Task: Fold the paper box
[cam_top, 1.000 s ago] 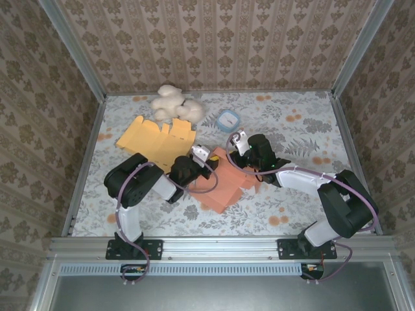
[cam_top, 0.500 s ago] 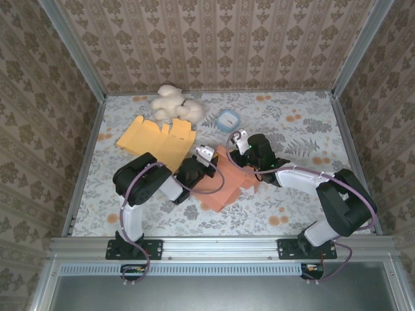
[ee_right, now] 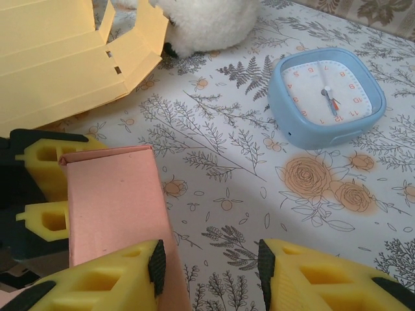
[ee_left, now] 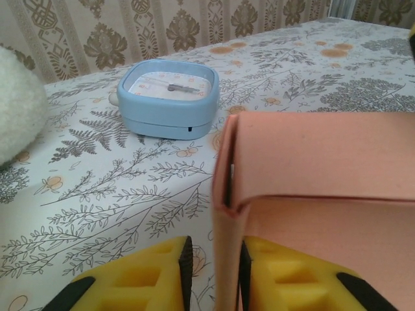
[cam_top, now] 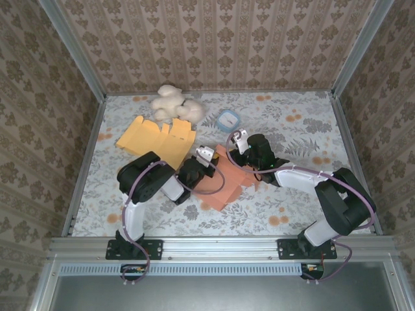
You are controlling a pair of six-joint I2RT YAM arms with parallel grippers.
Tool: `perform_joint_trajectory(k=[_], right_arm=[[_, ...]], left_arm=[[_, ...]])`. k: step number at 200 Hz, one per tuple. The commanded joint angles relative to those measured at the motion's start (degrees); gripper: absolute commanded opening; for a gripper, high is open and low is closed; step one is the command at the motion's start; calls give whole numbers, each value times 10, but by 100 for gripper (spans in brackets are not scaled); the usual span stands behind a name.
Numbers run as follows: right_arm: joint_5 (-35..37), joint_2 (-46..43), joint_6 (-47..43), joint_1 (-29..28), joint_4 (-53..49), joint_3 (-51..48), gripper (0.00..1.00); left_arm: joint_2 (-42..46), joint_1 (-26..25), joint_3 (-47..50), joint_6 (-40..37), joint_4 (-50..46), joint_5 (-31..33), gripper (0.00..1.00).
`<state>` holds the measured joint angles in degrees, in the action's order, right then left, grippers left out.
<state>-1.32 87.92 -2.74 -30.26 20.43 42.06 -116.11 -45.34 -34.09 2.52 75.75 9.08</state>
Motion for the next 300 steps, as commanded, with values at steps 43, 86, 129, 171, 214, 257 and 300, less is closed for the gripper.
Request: perform_joint_trajectory(k=[43,86,129,171,214,257,300], right_arm=[[2,25,6,-5,-62,-5,45],[6,24,9,-5,-65,-3,45],[11,23,11,-5,-64,-4,45],[11,26,16,-6,-61,-4,45],[13,25,22,-6,-64,-2,45],[13,26,24,-8,-63,-3,45],[15,22,23,-9,-65,-1,45]], left_arm=[[-41,14,-2,3,-15,0,22],[-56,-2,-9,-9,-17,75,11],[-50,-3,-2,-8,-17,131,2],[-47,-5,-1,-11,-16,135,12],[5,-3,33,2,-15,62,37],[71,-1,70,31,-16,5,50],[91,12,88,71,-17,-22,50]])
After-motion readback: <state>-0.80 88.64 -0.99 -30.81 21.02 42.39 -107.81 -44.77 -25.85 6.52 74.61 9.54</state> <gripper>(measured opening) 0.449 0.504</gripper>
